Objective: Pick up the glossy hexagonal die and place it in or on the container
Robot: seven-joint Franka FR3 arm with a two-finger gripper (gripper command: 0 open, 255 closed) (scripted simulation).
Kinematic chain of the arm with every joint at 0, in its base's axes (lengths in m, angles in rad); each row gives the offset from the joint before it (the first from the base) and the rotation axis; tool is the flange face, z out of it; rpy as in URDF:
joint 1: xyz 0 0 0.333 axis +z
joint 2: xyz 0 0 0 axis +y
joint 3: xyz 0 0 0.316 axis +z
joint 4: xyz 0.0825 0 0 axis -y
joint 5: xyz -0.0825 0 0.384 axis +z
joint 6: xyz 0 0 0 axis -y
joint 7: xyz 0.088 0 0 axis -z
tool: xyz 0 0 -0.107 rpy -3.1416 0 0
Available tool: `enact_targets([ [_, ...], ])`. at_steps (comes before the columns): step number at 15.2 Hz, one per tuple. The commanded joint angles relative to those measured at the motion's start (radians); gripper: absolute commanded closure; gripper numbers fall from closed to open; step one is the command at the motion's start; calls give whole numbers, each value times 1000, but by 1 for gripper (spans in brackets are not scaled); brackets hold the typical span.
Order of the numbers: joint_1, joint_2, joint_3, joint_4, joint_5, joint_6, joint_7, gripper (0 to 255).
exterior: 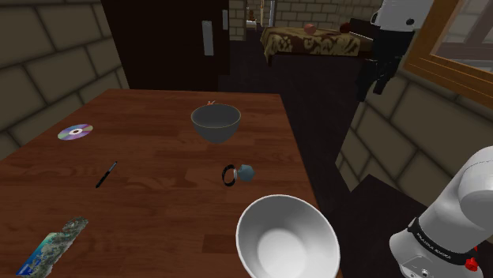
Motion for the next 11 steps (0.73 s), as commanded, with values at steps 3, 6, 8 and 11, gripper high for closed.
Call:
enact_targets([
  [3, 10, 20, 32, -23, 34, 45, 46, 0],
  [6, 25, 60, 82, -48, 83, 117, 114, 0],
  [8, 35, 93, 115, -58, 114, 166, 158, 0],
  [11, 49, 154, 165, -63, 156, 242, 222, 0],
])
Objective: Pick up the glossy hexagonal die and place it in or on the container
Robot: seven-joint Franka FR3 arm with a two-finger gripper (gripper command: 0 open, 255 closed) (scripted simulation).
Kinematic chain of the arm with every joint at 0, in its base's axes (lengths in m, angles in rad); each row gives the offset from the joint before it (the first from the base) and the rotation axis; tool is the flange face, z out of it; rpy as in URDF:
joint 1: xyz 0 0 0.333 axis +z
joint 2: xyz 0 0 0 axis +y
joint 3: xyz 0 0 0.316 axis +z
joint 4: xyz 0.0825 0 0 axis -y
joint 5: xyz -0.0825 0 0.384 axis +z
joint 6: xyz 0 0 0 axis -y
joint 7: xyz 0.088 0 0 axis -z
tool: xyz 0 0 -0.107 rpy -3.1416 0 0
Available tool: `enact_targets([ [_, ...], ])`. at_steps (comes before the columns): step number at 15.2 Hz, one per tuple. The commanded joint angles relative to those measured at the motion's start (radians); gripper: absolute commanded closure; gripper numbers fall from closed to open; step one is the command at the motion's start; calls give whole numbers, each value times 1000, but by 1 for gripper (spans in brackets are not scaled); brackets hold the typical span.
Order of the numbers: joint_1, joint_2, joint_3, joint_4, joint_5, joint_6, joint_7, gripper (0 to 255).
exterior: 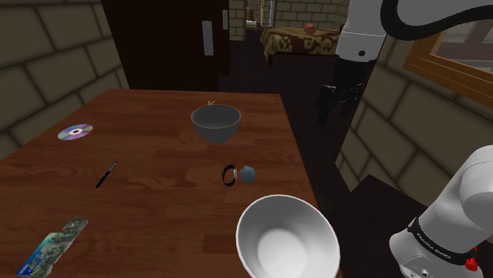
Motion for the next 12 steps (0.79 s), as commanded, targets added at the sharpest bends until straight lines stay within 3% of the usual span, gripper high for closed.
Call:
enact_targets([
  [1, 10, 53, 38, 6, 29, 56, 48, 0],
  [12, 37, 375, 212, 108, 92, 331, 283, 0],
])
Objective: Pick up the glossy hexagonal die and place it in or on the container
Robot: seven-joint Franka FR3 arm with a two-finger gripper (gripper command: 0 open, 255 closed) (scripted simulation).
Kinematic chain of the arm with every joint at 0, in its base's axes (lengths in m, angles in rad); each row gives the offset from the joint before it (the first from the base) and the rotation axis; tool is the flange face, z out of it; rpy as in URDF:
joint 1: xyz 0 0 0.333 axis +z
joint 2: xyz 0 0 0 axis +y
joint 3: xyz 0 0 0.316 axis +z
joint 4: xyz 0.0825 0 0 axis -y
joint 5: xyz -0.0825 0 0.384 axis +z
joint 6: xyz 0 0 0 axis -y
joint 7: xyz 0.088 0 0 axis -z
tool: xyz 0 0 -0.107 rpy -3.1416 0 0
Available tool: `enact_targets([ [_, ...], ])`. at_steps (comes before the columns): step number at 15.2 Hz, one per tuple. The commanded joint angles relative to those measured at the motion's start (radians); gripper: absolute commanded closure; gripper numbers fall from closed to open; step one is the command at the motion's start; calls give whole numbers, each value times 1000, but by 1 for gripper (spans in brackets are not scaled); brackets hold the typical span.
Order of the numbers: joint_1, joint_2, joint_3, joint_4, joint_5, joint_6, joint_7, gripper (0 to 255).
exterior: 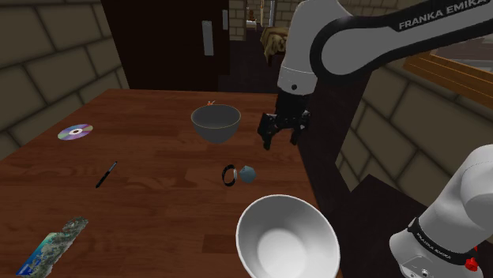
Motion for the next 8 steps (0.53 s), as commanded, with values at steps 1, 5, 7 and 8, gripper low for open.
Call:
enact_targets([
  [1, 6, 63, 32, 24, 0, 51, 51, 0],
  [5, 13, 208, 83, 105, -35, 134, 152, 0],
  [7, 19, 264, 96, 140, -56, 160, 191, 0],
  [8, 20, 272, 98, 135, -59, 174, 193, 0],
])
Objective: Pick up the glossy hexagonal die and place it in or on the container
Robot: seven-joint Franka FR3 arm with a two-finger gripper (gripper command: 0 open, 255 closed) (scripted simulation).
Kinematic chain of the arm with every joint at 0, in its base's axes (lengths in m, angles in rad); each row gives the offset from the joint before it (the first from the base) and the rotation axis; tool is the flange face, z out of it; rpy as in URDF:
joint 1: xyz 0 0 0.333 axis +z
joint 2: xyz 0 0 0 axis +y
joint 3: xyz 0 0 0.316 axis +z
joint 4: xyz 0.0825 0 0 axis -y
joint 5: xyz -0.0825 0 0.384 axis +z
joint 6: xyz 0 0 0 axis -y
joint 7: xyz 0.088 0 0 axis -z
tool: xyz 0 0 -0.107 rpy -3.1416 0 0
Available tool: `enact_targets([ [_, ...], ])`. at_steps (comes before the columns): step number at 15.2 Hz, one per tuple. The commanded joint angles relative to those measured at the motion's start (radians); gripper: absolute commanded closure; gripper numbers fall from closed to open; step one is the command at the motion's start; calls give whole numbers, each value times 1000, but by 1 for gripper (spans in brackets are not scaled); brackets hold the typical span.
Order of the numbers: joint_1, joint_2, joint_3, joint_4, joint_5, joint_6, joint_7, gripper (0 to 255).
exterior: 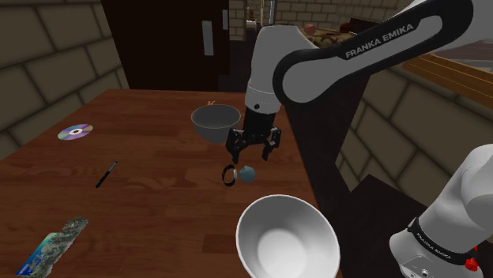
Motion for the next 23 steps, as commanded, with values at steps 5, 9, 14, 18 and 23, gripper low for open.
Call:
enact_targets([
  [5, 10, 63, 13, -18, -24, 82, 28, 0],
  [9, 12, 78, 15, -24, -30, 103, 33, 0],
  [14, 12, 78, 15, -24, -30, 102, 33, 0],
  [18, 12, 78, 15, -24, -30, 103, 33, 255],
  [23, 12, 78, 15, -24, -30, 103, 33, 255],
])
